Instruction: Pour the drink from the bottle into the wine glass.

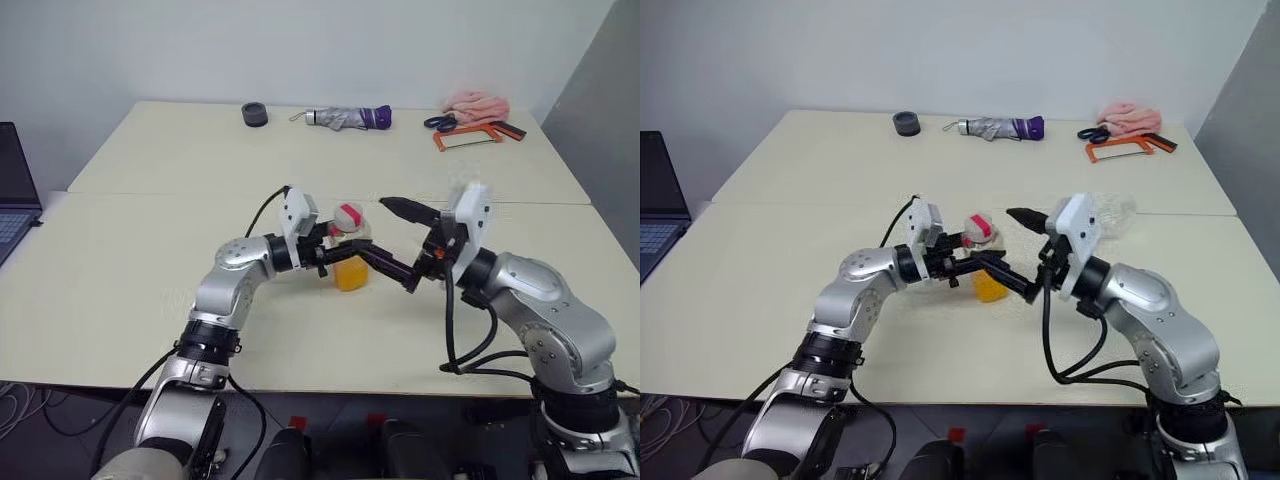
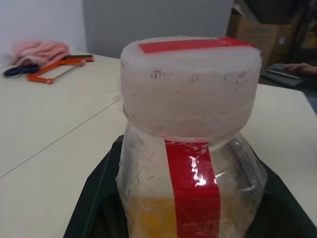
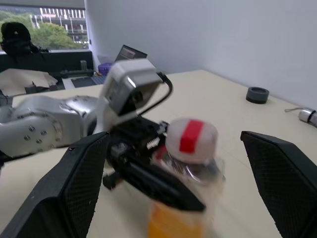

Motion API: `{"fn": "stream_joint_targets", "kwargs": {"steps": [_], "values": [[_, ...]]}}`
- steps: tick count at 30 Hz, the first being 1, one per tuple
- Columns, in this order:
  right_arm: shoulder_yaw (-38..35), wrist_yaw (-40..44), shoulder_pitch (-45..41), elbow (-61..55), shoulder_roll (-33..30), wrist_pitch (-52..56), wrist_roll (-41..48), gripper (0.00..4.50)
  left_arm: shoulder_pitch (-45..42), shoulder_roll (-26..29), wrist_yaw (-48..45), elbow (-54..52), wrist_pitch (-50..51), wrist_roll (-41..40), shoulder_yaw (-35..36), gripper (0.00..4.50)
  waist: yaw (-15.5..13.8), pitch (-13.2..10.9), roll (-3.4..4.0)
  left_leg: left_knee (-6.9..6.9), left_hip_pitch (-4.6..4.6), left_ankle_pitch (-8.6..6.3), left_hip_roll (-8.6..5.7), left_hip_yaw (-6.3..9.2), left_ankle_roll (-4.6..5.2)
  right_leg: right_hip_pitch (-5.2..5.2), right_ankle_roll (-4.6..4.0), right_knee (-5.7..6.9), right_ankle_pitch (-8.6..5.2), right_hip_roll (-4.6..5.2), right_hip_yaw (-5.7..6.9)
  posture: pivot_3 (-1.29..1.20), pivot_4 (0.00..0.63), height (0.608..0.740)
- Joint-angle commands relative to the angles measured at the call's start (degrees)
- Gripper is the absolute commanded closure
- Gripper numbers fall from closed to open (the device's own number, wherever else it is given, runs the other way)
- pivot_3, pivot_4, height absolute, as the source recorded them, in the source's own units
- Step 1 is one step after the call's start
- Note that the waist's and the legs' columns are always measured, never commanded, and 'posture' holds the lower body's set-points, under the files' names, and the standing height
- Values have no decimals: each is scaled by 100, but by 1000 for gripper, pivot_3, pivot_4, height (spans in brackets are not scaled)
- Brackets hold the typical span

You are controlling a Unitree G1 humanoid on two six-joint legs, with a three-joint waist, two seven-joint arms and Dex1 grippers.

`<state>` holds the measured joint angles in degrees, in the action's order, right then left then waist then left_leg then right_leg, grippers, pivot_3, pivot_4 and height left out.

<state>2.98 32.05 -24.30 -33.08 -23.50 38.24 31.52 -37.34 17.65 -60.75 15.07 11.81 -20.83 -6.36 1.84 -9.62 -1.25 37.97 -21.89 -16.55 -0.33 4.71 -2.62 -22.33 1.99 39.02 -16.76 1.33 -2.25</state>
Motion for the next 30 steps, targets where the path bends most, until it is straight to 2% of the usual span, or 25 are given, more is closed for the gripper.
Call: {"fn": "stream_joint_targets", "kwargs": {"steps": [1, 5, 15, 18, 24, 27, 30], "values": [[116, -188, -197, -128, 92, 78, -9, 0, -252, -46, -265, 34, -301, 15, -25, 2578, 0, 0, 0, 0, -1, 0, -1, 0, 0, 0, 0, -1, 0, 1, 0, 0, 150, 740], [377, -380, -386, 140, 181, 3, -404, 0, -321, -108, -481, 154, -501, 111, -143, 2578, -1, 0, 1, 0, -1, 0, -1, -1, 1, -1, 0, -1, 0, 1, 0, 0, 150, 740], [498, -492, -520, 534, 423, -140, -731, 0, -317, -177, -548, 247, -717, 243, -170, 2578, 0, 0, 1, 0, -1, -1, -1, -1, 1, -2, 0, 0, 0, 2, -1, 0, 150, 740], [495, -438, -508, 581, 435, -182, -763, 581, -299, -155, -553, 219, -723, 251, -152, 2578, 0, 0, 1, 0, -1, -1, 0, 0, 1, -2, 0, 0, 0, 2, -1, 0, 150, 740], [584, -167, -426, 612, 363, -224, -759, 2624, -297, -122, -542, 133, -675, 209, -111, 2579, 0, 0, 1, 0, -1, -1, -1, 0, 1, -2, 0, 0, 0, 2, -1, 0, 150, 740], [657, 162, -460, 741, 284, -298, -692, 2623, -339, -112, -569, 45, -496, 64, -40, 2602, 1, 0, 1, 0, -1, -1, -1, 0, 1, -2, 0, 0, 0, 1, 0, 0, 150, 740], [823, 1324, -750, 1279, -133, -652, -608, 2623, -415, -52, -751, -35, -281, -91, 5, 2605, 2, -2, 2, 0, -1, -1, -4, -4, 2, -2, 0, 0, 0, 1, -2, 0, 150, 740]]}}
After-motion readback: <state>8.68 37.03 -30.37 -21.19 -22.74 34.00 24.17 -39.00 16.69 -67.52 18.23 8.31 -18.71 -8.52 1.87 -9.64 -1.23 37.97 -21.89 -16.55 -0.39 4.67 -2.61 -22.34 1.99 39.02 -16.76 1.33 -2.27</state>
